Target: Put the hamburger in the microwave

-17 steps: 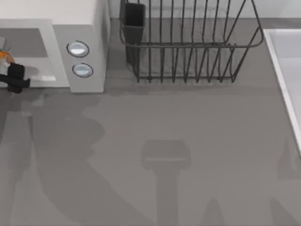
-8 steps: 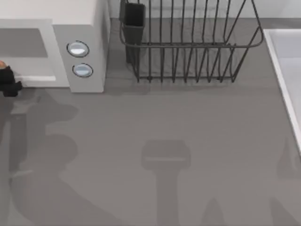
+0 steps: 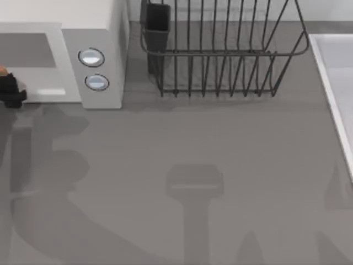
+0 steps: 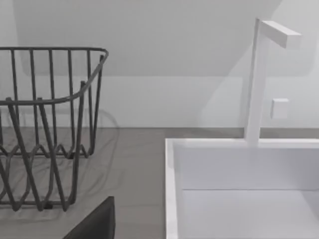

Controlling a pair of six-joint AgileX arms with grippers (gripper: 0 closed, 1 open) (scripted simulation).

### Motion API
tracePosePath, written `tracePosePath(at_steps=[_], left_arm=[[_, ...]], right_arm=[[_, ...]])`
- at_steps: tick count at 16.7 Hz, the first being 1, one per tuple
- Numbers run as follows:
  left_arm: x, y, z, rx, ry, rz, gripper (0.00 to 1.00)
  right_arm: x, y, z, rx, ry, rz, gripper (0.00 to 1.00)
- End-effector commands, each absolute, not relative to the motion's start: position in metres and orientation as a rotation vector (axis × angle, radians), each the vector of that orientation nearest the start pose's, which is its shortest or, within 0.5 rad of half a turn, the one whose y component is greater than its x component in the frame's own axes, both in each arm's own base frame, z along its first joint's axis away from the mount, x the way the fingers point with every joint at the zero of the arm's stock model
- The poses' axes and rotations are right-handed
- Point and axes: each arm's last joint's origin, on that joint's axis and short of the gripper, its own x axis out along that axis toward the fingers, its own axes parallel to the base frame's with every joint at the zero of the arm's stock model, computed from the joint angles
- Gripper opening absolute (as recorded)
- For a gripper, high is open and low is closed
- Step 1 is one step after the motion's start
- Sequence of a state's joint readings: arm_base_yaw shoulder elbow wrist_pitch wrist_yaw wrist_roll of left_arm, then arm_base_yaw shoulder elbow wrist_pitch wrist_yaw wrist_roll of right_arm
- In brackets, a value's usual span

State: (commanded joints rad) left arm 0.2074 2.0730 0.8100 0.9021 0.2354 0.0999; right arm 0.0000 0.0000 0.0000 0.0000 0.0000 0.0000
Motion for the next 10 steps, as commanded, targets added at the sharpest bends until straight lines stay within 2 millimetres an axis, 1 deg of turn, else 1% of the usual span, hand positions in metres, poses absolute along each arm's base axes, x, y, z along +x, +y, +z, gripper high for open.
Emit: tracePosePath(at_steps=[2, 10], left_arm=[[0.387, 0.073, 0.079, 0.009, 0.344, -0.028, 0.00], [0.479, 0.074, 0.076, 0.010, 0.317, -0.021, 0.00]], right_arm=[[0.106, -0.001, 0.160, 0.000, 0.000, 0.000, 1.00], [0.106, -0.001, 0.160, 0.000, 0.000, 0.000, 1.00]])
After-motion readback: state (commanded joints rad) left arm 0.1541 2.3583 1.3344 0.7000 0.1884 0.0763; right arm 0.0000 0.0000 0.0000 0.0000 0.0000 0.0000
